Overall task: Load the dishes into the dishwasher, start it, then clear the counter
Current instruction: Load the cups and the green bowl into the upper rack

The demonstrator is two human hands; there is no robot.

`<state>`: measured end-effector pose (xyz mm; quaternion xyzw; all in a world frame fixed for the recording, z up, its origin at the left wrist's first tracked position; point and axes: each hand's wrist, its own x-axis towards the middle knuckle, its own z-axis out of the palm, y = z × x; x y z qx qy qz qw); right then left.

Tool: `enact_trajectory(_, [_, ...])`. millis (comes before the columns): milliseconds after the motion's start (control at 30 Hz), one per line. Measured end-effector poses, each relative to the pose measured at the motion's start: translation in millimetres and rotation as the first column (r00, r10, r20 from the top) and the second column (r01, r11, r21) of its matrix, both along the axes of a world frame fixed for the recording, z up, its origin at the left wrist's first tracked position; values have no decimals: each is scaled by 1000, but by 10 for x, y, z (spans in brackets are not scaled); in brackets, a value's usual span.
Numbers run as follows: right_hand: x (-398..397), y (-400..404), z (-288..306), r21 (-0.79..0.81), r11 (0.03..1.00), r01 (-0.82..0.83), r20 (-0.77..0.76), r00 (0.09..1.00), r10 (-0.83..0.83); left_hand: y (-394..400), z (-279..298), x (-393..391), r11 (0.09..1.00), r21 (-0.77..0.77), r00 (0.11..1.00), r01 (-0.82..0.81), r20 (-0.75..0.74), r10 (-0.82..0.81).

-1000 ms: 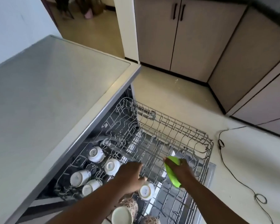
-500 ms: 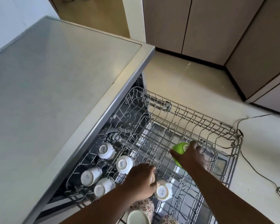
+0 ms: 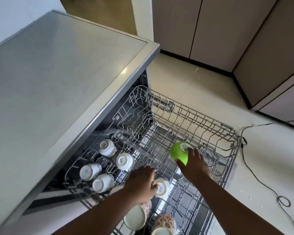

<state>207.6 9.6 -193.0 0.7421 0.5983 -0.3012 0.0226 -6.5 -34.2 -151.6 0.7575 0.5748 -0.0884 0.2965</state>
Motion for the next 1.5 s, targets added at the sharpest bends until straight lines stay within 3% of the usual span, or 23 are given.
enact_trajectory(167, [100,-328,170,52,971,-232,107,968,225,-428,133,90,989,125,993,-84,-68,93])
enact_trajectory(300, [56,-673,452,88,911,-403,131,911,390,-1057,291,136,958,163,959,-238,-119,258])
enact_trajectory(467, [1,-1088,567,130,771,-624,123,781,612,-1787,332,96,897,249,907,-366,-120,404])
enact_trajectory(633, [-120,-1428,912,182,605,-776,214,631,746,-2312,660,164,842,232,851,-487,-90,517])
enact_trajectory(767, [-83,-1739,985,174,546,-820,254,573,779,-2876,734,276,799,241,814,-550,-58,578])
enact_trajectory(867, [32,-1960,1058,149,509,-847,291,530,797,-3265,857,387,717,330,751,-614,-36,660])
enact_trajectory(1033, [184,-2296,1277,138,424,-895,342,445,828,-3732,1037,635,673,265,690,-691,-39,723])
enact_trajectory(1167, [298,-2501,1500,189,337,-922,410,386,827,-3809,1106,848,658,296,683,-692,-26,730])
enact_trajectory(1333, [487,-2527,1685,291,299,-909,397,399,826,-3705,1130,1118,670,300,692,-679,-42,720])
enact_trajectory(1500, [1057,-1995,1440,189,314,-930,398,365,842,-3402,980,1522,645,326,659,-691,-83,747])
